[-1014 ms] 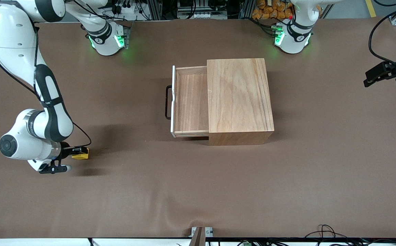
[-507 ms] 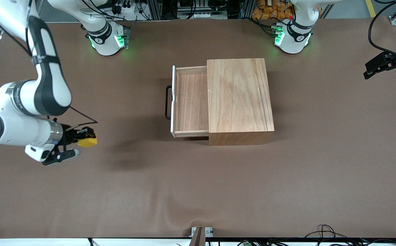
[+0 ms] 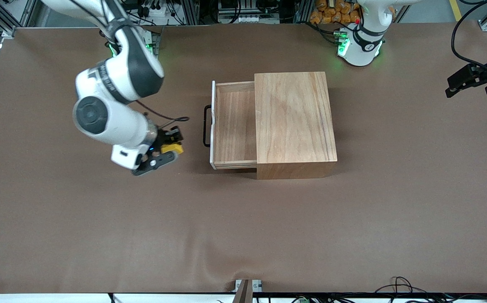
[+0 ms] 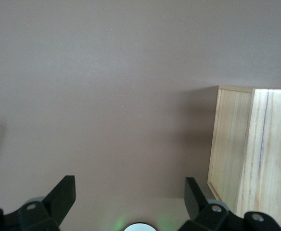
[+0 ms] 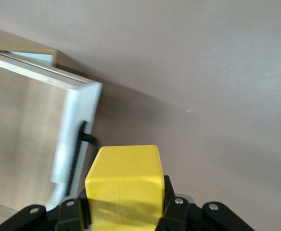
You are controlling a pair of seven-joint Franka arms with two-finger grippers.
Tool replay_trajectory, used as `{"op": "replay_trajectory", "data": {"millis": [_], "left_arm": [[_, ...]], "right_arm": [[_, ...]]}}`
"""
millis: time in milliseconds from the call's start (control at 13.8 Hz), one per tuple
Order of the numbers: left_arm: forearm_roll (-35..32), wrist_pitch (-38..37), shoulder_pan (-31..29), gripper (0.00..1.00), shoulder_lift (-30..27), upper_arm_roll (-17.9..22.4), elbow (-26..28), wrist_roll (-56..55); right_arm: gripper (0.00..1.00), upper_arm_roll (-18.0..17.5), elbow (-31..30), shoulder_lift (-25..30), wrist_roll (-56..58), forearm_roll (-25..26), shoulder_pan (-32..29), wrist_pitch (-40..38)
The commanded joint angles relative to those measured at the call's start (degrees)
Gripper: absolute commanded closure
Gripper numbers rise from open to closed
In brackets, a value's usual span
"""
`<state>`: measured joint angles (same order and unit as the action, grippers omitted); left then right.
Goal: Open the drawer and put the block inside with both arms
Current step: 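Carry the yellow cube with the right gripper over the open drawer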
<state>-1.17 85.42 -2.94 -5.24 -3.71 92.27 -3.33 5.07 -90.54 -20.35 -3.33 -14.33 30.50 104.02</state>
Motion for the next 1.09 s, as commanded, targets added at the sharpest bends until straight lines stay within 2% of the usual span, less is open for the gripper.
{"op": "replay_trajectory", "data": {"millis": [0,217,434,797,1014], "left_arm": [[1.0,0.1,-0.6,0.00,-0.6,-0.3,0.3,1.1],[1.0,-0.4,-0.7,0.00,-0.9,-0.3,0.2,1.3],[1.1,-0.4,-0.8,0.00,-1.0,-0.3,0.1,1.4],[1.3,0.2,-0.7,0.00,-0.9,-0.3,0.1,2.0],[1.3,0.4,-0.6,0.00,-0.8,-0.3,0.4,2.0]], "right_arm": [[0.94,0.9,0.0,0.4,-13.0,-0.4,5.3,0.7],[0.93,0.8,-0.8,0.0,-21.6,-0.3,9.1,3.0],[0.91,0.8,-4.5,-0.4,-28.6,-0.5,13.6,10.4],[0.88,0.7,-4.6,-3.3,-30.2,-1.1,16.2,12.4],[0.82,0.6,-4.7,-5.3,-31.4,-1.1,17.9,14.2]]}}
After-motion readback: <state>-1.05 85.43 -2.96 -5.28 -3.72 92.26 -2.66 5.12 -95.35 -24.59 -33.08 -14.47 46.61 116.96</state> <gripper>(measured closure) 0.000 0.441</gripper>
